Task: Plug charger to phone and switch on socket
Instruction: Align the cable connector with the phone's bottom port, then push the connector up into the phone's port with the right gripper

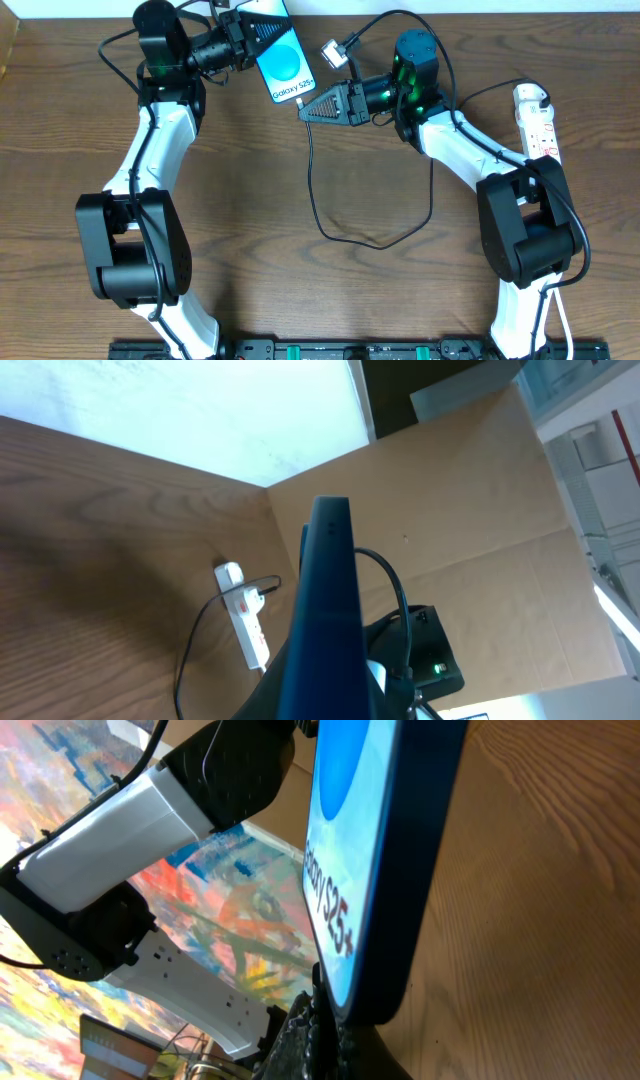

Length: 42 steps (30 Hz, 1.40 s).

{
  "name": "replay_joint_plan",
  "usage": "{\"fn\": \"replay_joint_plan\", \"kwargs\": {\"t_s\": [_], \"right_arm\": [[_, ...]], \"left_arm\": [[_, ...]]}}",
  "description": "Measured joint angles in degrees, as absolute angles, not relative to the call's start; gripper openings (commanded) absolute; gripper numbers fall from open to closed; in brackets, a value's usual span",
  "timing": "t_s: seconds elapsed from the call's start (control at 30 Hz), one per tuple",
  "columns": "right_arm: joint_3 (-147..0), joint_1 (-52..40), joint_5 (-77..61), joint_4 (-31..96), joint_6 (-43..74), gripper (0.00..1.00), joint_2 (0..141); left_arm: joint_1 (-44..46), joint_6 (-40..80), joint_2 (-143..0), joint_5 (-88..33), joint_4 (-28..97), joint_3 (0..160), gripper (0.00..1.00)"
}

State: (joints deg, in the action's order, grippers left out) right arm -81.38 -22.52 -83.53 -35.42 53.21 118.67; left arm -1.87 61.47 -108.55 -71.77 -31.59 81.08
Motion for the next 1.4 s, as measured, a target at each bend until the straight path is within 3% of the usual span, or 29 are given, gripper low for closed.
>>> {"fn": "replay_joint_plan", "kwargs": {"t_s": [1.4], "right_arm": [[-81.4,-21.9,-85.1,-35.4,53.2,0.01,118.7]], "left_arm": [[0.0,60.0,-108.6,-71.4,-31.9,81.1,0.07]]}}
